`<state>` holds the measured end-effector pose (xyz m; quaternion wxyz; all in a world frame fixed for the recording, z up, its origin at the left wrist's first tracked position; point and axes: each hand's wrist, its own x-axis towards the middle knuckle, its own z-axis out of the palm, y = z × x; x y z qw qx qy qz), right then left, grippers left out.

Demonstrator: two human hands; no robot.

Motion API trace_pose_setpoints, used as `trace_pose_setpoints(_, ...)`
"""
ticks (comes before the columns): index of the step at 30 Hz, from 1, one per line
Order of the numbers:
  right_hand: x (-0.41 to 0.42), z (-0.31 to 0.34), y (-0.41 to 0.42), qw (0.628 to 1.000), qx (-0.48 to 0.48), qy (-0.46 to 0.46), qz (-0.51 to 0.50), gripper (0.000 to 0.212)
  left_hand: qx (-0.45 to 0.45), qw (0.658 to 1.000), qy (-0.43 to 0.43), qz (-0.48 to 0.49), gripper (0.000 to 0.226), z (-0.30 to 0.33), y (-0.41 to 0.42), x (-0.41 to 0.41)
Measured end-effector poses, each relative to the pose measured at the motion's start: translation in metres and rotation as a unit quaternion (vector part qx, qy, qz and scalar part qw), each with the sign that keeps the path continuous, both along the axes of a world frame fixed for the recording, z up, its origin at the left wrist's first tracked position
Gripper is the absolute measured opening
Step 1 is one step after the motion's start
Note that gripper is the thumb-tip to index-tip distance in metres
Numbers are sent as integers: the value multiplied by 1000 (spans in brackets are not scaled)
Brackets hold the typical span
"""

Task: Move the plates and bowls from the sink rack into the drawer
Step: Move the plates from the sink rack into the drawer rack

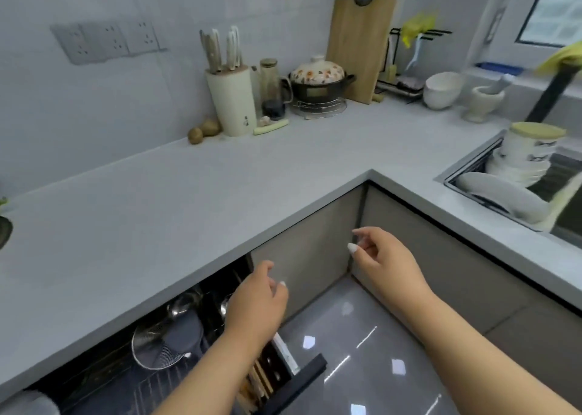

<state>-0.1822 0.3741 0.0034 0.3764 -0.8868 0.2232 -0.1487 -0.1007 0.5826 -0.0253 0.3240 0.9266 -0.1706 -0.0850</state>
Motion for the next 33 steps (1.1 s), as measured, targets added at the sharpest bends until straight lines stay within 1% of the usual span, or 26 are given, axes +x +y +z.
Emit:
trace_pose_setpoints(5, -42, 5, -104, 997, 9, -2, -79, 23, -6, 998, 10, -60, 44, -5, -125, -16)
trace_pose_setpoints(8, -66, 10, -150, 991, 28, -10, -127, 17, -15, 994, 6, -105, 43, -4, -183, -29)
trace_pose_setpoints(14, -103, 8, -211, 976, 53, -17, -209, 13, 11, 981, -12, -191, 45, -5, -254, -37)
trace_pose_setpoints(19, -120, 2, -245, 966, 62, -3, -251, 13, 16, 973, -27, -228, 49, -7, -306, -31)
trace_pose_setpoints(24, -119, 3, -286, 951, 59, 0, -302, 19, 1, 958, -34, -284, 57, -15, -366, -22)
trace_pose_setpoints(27, -108, 5, -315, 941, 69, -8, -330, 19, 1, 946, -44, -322, 62, -20, -404, -4)
trace_pose_setpoints(33, -59, 0, -384, 929, 82, 6, -361, 19, 41, 919, -55, -388, 77, -34, -473, 42)
